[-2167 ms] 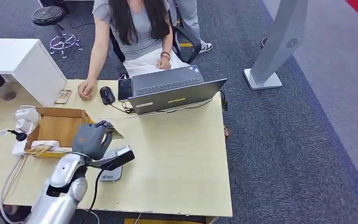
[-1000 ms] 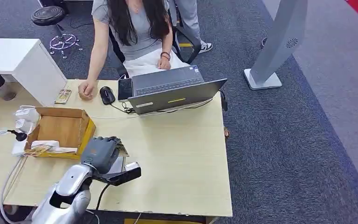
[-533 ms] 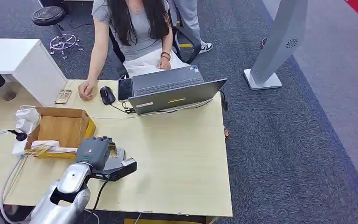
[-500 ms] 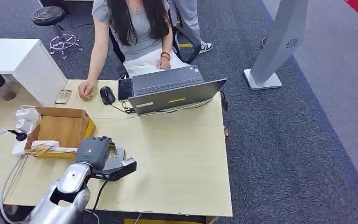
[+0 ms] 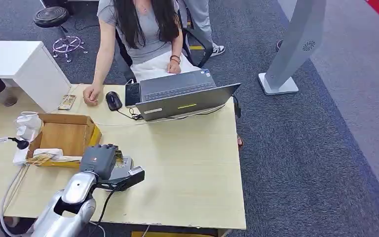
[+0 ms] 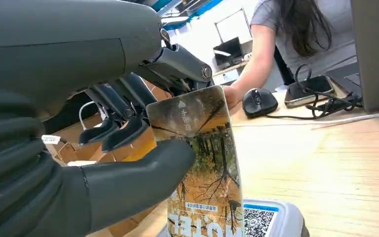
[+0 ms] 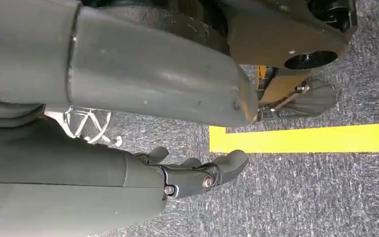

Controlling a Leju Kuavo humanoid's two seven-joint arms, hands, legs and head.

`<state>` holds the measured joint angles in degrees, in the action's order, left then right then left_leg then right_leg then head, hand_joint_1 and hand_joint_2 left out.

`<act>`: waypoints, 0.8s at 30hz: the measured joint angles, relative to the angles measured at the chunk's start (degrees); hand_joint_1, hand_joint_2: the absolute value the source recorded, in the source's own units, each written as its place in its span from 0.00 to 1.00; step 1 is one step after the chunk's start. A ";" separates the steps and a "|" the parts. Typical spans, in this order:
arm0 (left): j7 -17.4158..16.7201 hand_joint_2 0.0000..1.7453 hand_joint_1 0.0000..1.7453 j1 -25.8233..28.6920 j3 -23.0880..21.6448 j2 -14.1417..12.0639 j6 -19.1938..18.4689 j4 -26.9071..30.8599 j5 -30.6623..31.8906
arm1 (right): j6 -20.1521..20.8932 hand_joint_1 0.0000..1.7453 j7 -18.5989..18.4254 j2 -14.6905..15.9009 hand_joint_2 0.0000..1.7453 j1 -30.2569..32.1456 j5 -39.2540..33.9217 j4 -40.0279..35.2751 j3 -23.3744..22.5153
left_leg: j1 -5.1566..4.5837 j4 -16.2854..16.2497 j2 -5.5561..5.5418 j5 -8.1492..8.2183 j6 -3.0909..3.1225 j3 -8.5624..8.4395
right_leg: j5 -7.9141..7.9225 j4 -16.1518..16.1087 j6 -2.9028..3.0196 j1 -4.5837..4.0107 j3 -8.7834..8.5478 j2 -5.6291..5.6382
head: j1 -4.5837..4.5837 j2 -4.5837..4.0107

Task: Pass the card to the sensor for recognition and then transmit it.

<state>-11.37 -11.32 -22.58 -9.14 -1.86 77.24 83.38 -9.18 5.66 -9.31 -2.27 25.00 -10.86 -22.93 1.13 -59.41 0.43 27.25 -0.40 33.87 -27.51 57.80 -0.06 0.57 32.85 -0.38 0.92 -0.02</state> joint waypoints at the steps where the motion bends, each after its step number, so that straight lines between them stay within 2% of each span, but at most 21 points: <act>1: 0.00 1.00 1.00 0.00 0.00 0.00 0.00 -0.02 0.00 | 0.00 0.00 -0.02 0.00 0.00 0.00 0.00 0.00 0.00 | 0.00 0.00 0.00 0.00 0.00 0.00 | 0.00 0.00 0.00 0.00 0.00 0.00 | -0.02 0.00; 24: 0.00 1.00 1.00 -0.12 0.00 0.00 0.02 -0.57 0.00 | 0.00 0.00 -0.02 0.00 0.00 0.00 0.00 0.00 0.00 | 0.00 0.00 0.00 0.00 0.00 -0.01 | 0.00 0.00 0.00 0.00 -0.01 0.00 | -0.02 0.00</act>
<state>-11.37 -11.43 -22.58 -9.14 -1.84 76.67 83.38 -9.18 5.64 -9.31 -2.27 25.00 -10.86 -22.93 1.13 -59.41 0.43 27.25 -0.40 33.86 -27.51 57.80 -0.06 0.57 32.83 -0.38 0.90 -0.02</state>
